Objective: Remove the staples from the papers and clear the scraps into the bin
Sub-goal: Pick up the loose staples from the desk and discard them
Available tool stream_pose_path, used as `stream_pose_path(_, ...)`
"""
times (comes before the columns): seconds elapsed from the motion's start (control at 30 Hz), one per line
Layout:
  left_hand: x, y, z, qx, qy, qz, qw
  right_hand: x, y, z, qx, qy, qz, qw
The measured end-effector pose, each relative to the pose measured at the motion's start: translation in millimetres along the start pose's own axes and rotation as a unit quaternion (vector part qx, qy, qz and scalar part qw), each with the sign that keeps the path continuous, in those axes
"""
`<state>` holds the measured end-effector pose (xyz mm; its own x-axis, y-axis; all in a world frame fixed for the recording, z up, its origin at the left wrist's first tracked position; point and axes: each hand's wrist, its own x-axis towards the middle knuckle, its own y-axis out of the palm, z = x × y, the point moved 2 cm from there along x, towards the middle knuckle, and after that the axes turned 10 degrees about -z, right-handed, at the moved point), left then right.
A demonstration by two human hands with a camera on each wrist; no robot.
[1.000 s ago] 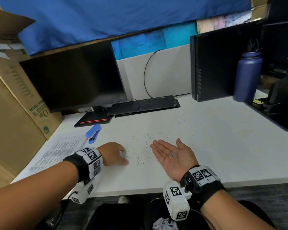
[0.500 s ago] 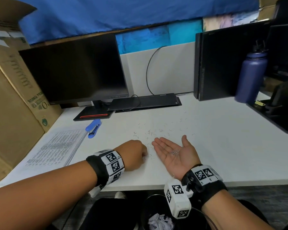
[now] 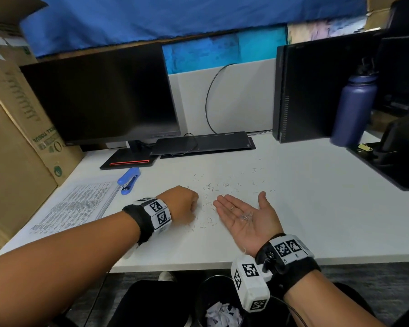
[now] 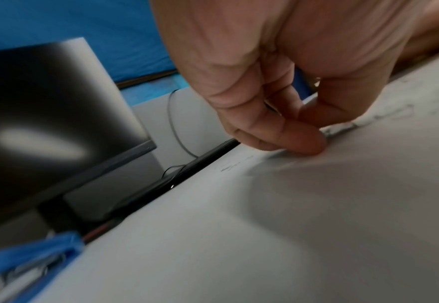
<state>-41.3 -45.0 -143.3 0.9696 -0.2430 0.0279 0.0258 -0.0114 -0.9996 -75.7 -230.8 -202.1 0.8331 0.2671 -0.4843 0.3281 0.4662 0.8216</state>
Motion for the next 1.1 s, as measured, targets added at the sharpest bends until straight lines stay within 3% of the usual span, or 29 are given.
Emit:
stream_pose_path(0.1,7,-14,5,-0.13,-0.076,-0.034,0.988,-2,1,0,0.0,-0.002,-0.007,1.0)
stream_pose_path(0.17,7,-25,-3,-0.284,-0.104,-0.045,0.952,-4,2,-1,0.006,-0.001,-0.012,1.0)
stream_pose_path(0.3,-2,-43,-43,-0.431,-0.042,-0.022,0.901,-9,13,-7,0.026,-0.012,-0.049,0.998)
stream_pose_path(0.43,-8,-48,-75,-0.431,0.017,0.024,0.902,-19,27,-8,0.065,-0.033,-0.051,0.996)
stream_pose_path(0.57,-14,-55,-81,-0.394,0.066,0.017,0.917,-30,28,-4,0.079,-0.051,-0.06,0.994)
stream_pose_path(0.87,-30,-56,-63,-0.473,0.055,-0.024,0.879,-35,33,-20,0.069,-0.04,-0.053,0.995)
stream_pose_path(1.0,-48,-55,-39,-0.497,0.001,-0.1,0.862,-37,28,-19,-0.046,0.039,-0.089,0.994)
stream_pose_path(1.1,-70,-46,-1,-0.487,-0.052,-0.132,0.862,-44,32,-23,-0.231,0.101,-0.04,0.967)
